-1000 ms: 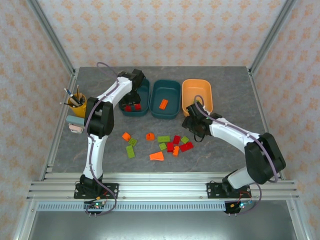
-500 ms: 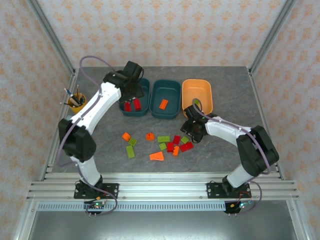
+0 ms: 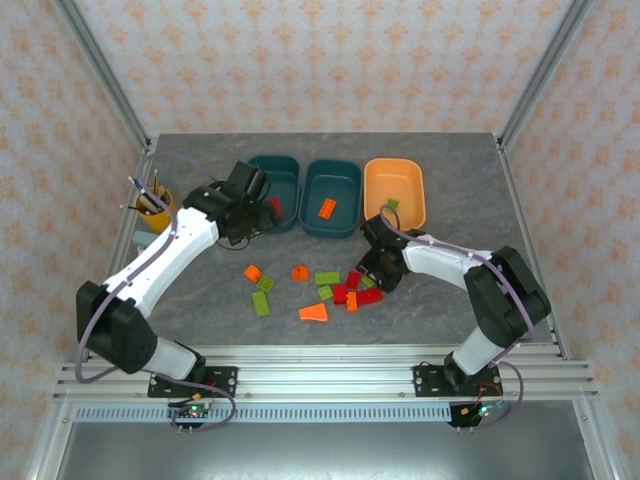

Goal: Sort the legos into containers by color

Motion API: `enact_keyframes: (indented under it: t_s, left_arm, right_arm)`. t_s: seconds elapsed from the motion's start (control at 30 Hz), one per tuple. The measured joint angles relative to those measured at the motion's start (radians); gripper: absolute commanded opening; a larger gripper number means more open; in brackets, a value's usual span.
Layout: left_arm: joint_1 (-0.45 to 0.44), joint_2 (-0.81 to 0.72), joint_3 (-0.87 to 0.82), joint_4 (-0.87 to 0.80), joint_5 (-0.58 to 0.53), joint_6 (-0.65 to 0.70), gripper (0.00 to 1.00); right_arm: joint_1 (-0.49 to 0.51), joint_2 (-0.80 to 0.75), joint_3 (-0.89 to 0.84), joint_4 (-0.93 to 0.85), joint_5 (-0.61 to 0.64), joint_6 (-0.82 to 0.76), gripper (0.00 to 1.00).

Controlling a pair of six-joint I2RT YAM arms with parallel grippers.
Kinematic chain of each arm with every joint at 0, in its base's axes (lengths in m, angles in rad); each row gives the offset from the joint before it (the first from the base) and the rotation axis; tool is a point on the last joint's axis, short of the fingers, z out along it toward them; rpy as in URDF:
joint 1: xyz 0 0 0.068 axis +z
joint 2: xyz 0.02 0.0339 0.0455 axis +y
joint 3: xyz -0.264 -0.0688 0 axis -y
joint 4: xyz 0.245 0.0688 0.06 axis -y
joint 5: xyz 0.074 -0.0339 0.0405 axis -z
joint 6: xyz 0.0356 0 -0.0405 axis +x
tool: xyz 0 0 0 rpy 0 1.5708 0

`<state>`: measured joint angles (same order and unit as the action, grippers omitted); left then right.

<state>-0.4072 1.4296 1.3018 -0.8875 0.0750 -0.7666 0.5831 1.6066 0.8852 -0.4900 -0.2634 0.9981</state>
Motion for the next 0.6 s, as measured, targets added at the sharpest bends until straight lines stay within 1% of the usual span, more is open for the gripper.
enact_keyframes:
  t_s: [0.2, 0.4, 0.6]
  left_arm:
    - [-0.006, -0.101, -0.077, 0.026, 0.019, -0.019, 0.73]
    - [-0.006, -0.147, -0.122, 0.04, 0.027, -0.022, 0.73]
    - [-0.04, -0.2, -0.174, 0.077, 0.048, -0.03, 0.73]
  right_arm:
    - [0.019, 0.007, 0.0, -0.002, 0.001, 0.05, 0.5]
    - [0.019, 0.024, 0.016, -0.027, 0.008, 0.076, 0.42]
    - [0.019, 0.033, 0.045, -0.048, 0.022, 0.074, 0.33]
